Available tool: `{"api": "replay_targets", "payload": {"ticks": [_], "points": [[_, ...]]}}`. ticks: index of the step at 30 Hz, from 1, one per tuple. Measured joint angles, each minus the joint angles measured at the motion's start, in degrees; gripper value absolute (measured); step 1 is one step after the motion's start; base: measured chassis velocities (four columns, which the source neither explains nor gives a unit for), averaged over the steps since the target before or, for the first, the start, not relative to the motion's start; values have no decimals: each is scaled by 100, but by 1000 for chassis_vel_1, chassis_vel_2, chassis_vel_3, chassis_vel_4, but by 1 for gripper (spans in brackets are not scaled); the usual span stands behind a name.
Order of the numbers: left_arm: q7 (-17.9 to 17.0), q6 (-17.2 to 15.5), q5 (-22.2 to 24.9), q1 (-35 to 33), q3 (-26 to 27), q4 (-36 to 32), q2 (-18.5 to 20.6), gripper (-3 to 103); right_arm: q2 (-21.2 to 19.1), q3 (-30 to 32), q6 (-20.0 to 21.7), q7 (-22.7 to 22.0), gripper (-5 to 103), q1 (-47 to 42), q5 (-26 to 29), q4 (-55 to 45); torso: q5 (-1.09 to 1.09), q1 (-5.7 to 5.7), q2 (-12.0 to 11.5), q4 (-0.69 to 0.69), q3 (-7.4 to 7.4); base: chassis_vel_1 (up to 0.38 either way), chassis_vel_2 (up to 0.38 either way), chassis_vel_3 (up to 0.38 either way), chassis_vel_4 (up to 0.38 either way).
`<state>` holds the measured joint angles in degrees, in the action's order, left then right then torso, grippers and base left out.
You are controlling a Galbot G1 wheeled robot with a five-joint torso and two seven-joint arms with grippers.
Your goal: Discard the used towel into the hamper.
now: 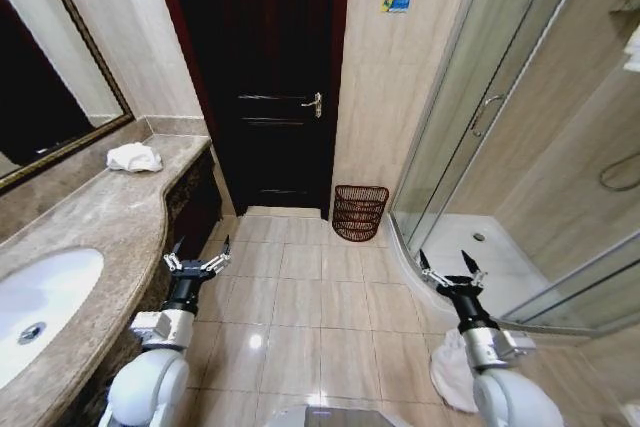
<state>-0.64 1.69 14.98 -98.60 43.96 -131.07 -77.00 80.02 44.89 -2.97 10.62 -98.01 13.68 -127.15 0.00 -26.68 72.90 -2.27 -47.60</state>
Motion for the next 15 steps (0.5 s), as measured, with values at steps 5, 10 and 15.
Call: {"api": "replay_targets", "payload": {"ticks": [5, 10, 15], "points": [[7, 50, -86, -2, -9, -8, -121, 100, 9, -88, 50, -18, 100, 15, 68, -109, 0, 0, 0, 1, 0, 0, 0, 0, 0], [9, 77, -182, -4, 26, -20, -226, 100, 86, -134, 197, -49, 100, 161, 43, -155, 0, 0, 0, 1, 0, 0, 0, 0, 0], [-12, 105, -200, -39, 36, -42, -282, 100, 111, -96, 361, -162, 100, 253, 48, -187, 0, 0, 0, 1, 0, 0, 0, 0, 0]]}}
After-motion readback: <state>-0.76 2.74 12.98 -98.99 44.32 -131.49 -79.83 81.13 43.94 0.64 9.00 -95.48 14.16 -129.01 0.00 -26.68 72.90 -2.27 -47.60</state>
